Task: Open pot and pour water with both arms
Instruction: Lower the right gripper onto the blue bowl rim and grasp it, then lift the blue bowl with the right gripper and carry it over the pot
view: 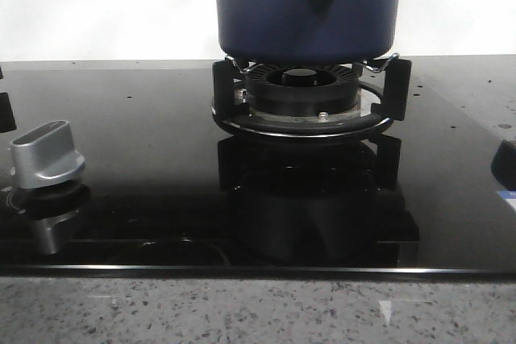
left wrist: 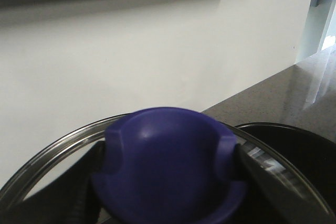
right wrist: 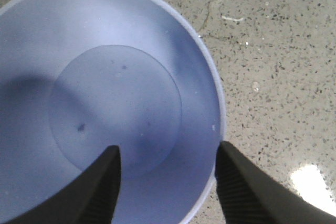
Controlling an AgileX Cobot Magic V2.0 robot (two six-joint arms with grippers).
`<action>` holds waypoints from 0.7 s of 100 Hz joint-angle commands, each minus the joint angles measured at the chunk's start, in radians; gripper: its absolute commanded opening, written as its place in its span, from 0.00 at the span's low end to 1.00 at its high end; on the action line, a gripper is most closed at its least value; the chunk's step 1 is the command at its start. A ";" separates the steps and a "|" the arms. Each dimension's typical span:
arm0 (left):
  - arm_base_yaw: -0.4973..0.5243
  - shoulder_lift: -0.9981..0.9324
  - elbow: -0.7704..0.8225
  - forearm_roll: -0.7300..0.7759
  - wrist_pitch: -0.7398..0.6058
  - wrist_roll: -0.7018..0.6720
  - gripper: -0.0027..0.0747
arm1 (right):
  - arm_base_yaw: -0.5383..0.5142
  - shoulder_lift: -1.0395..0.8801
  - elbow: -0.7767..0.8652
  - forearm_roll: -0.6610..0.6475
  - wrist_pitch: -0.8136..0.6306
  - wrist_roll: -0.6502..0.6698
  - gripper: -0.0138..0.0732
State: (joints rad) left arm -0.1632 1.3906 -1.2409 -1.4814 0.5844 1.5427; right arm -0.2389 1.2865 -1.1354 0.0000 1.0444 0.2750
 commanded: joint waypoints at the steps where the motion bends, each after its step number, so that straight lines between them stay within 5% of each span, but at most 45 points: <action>1: 0.002 -0.042 -0.034 -0.077 0.005 -0.008 0.44 | -0.007 -0.015 -0.025 0.011 -0.049 0.005 0.57; 32: 0.002 -0.042 -0.034 -0.077 0.005 -0.008 0.44 | -0.011 -0.011 -0.025 0.023 -0.041 0.005 0.44; 70: 0.002 -0.042 -0.034 -0.077 0.005 -0.008 0.44 | -0.038 -0.011 -0.025 0.018 -0.004 0.009 0.44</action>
State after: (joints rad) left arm -0.1632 1.3906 -1.2409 -1.4814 0.5844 1.5405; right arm -0.2718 1.2986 -1.1354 0.0228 1.0622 0.2836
